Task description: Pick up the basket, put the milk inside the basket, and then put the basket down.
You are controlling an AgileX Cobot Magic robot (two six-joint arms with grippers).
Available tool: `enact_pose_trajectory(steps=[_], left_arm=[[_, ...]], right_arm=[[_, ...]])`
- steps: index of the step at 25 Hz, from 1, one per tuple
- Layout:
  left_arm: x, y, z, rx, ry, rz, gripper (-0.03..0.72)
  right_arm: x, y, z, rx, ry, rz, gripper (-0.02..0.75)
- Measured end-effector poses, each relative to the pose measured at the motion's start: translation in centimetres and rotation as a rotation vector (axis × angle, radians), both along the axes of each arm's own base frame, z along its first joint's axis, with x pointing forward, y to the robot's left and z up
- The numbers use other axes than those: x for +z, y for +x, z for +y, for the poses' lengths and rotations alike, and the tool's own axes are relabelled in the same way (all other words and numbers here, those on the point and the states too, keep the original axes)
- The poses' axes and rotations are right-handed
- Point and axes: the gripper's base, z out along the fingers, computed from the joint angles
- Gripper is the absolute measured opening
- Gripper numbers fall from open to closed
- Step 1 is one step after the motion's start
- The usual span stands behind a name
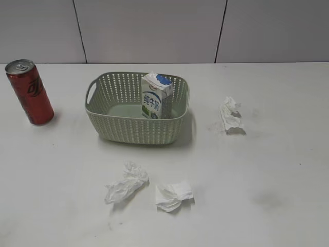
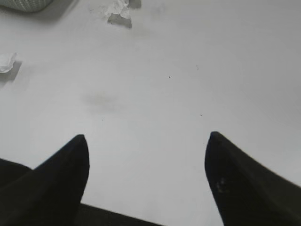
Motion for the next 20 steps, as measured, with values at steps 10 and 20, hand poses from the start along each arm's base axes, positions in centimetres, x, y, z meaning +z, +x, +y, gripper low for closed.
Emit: enact_pose_trajectory(steps=[10,20], left_arm=[[0.2,-1.2,0.9,0.305,-0.023,-0.097,0.476],[0.2,-3.1,1.0,0.374,-0.044,-0.223,0.414]], right_arm=[[0.4,-2.3,-0.7,-0.176,0.032,-0.169,0.581],[0.4,-2.3,-0.7,-0.175,0.041,-0.174,0.580]])
